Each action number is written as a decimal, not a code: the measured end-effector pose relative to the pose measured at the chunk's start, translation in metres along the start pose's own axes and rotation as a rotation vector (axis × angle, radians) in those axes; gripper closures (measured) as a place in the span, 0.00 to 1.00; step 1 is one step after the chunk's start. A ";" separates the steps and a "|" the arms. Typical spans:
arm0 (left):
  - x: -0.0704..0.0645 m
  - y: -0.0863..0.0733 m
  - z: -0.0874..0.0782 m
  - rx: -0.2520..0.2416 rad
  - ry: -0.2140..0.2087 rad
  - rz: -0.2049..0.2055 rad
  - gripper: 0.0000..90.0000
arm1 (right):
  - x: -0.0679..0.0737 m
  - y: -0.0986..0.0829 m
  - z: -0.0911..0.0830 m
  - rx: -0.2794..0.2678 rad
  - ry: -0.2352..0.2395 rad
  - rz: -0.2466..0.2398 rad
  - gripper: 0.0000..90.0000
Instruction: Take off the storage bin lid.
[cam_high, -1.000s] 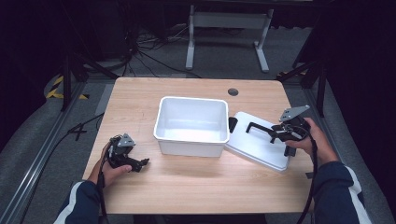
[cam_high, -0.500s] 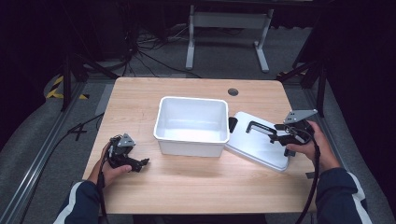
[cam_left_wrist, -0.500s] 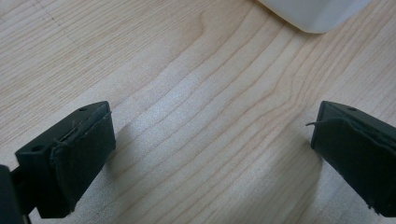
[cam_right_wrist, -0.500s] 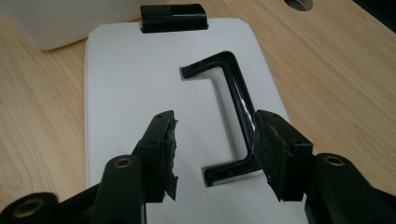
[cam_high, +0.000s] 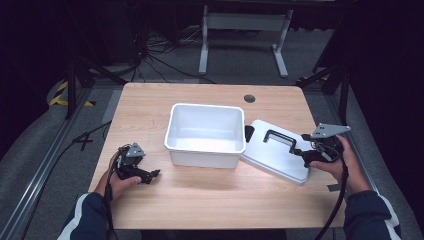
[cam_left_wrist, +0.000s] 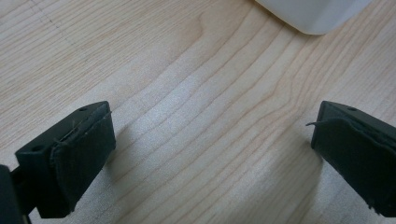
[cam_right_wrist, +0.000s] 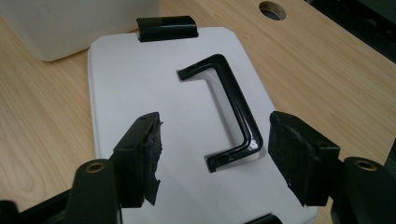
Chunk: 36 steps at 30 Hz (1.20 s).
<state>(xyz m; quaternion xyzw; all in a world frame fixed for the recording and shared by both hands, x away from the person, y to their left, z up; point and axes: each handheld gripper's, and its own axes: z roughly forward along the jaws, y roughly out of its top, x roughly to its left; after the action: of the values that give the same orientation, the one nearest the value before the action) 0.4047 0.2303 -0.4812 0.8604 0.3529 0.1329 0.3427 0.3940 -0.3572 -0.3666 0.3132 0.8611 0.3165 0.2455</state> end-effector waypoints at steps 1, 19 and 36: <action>0.000 0.000 0.000 0.000 0.000 0.000 0.00 | 0.002 -0.001 -0.002 0.000 -0.005 -0.005 0.39; 0.000 0.000 0.000 0.001 0.002 -0.005 0.00 | 0.024 -0.044 -0.030 -0.062 -0.048 0.034 0.31; -0.001 0.000 0.000 0.001 0.002 -0.007 0.00 | 0.052 -0.097 -0.015 -0.058 -0.061 0.093 0.24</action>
<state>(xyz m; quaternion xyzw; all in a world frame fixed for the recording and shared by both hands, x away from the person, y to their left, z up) 0.4036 0.2300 -0.4813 0.8593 0.3564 0.1324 0.3422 0.3116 -0.3859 -0.4358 0.3552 0.8281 0.3429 0.2655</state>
